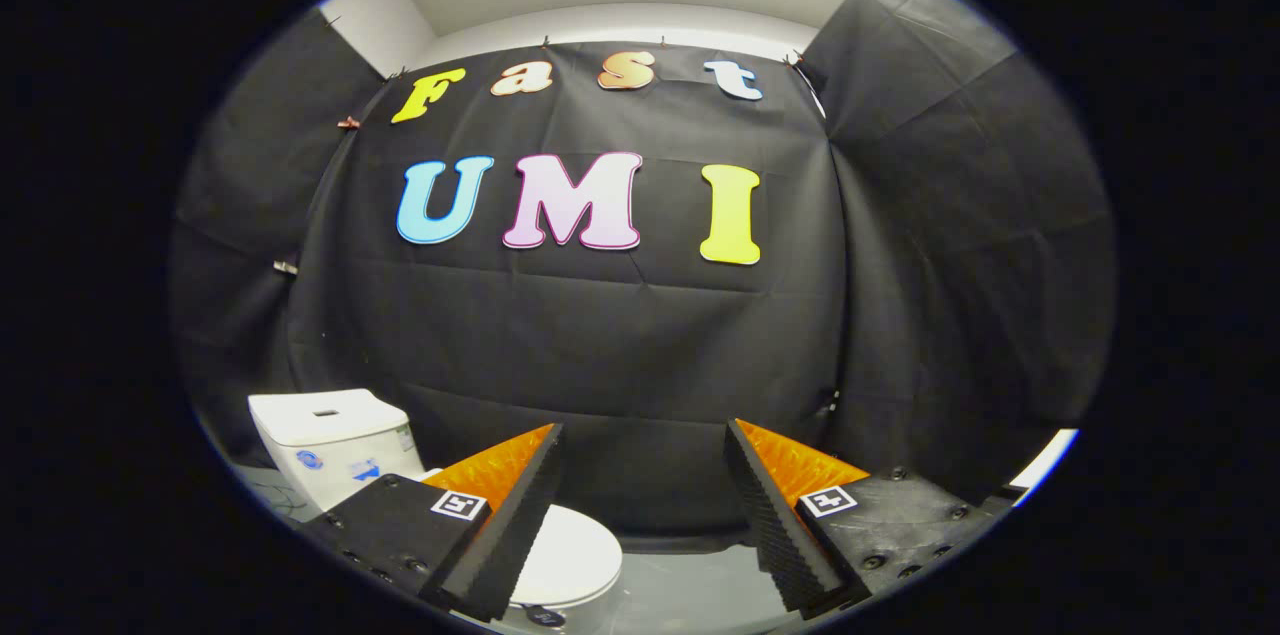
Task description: Open the toilet lid.
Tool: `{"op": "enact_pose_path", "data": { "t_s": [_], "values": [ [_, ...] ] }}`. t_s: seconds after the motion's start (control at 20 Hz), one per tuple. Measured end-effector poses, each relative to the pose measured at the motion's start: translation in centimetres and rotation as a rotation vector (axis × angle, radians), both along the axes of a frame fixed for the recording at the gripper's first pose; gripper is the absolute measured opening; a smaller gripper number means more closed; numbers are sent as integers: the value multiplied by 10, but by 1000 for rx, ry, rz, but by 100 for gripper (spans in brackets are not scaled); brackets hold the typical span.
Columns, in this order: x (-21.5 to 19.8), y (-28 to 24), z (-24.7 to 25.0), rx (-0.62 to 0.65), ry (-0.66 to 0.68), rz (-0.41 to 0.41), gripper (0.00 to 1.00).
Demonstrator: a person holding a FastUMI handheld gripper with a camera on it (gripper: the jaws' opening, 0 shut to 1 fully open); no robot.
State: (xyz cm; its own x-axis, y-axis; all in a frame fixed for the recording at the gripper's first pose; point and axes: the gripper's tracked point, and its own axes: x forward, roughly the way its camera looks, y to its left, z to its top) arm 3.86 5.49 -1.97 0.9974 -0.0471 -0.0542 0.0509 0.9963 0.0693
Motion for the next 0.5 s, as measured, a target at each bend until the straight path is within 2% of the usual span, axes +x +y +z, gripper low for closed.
{"op": "enact_pose_path", "data": {
  "t_s": [0.1, 0.15, 0.3, 0.4, 0.5],
  "values": [
    [13, 11, -20, 62, 44, 21, 98],
    [17, 18, -31, 141, 88, 29, 98],
    [29, 33, -59, 335, 153, -9, 99],
    [19, 54, -92, 475, 230, 11, 98],
    [-4, 80, -142, 681, 395, 20, 98]
  ]
}}
